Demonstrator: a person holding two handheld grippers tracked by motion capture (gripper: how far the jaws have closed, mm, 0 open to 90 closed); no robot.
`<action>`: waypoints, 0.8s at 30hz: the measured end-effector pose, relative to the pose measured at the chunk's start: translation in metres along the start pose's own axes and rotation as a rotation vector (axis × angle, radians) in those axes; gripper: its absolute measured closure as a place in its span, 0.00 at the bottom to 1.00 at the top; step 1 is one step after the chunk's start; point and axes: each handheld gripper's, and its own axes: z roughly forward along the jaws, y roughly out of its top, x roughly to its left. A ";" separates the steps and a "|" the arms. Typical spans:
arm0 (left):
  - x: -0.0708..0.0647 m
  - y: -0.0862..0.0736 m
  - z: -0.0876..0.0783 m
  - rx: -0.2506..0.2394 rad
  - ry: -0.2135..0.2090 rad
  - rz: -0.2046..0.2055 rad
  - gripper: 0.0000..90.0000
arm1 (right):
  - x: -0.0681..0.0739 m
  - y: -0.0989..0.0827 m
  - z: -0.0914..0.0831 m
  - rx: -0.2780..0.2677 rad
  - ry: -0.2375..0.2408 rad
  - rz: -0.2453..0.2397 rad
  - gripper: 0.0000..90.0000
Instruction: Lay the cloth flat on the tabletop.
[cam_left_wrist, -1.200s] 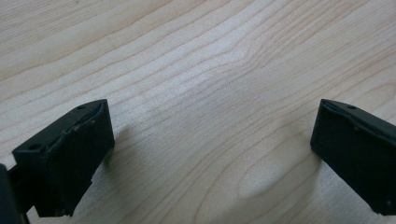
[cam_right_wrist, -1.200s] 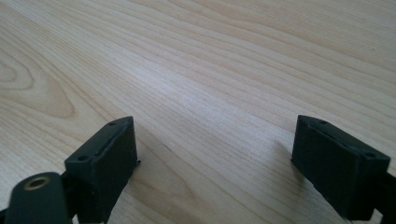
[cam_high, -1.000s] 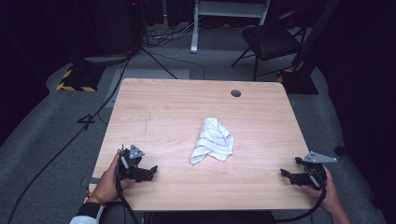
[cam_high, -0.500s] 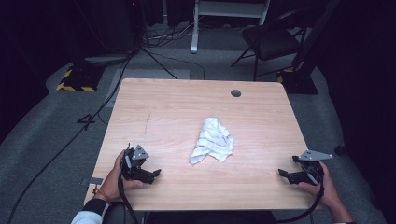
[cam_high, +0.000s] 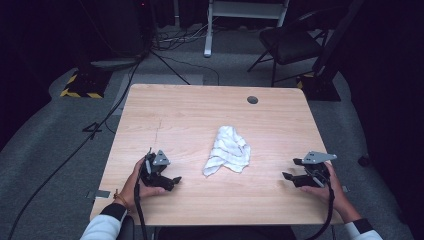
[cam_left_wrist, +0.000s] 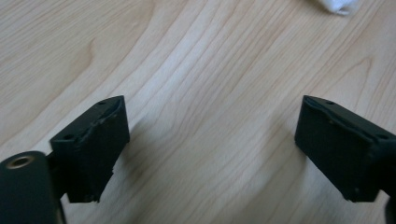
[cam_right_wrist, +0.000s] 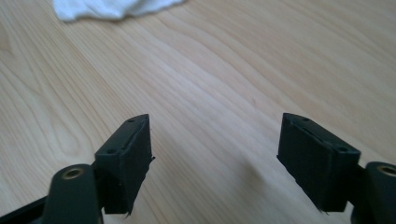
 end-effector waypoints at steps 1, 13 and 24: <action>0.000 0.000 0.000 0.000 0.000 0.000 0.17 | 0.000 0.000 0.000 0.000 0.000 0.000 0.30; -0.021 0.051 0.021 -0.065 -0.058 0.068 0.23 | 0.051 0.048 0.042 -0.049 0.141 -0.150 0.49; -0.036 0.107 0.052 -0.105 -0.091 0.144 0.37 | 0.081 0.069 0.071 -0.070 0.228 -0.222 0.60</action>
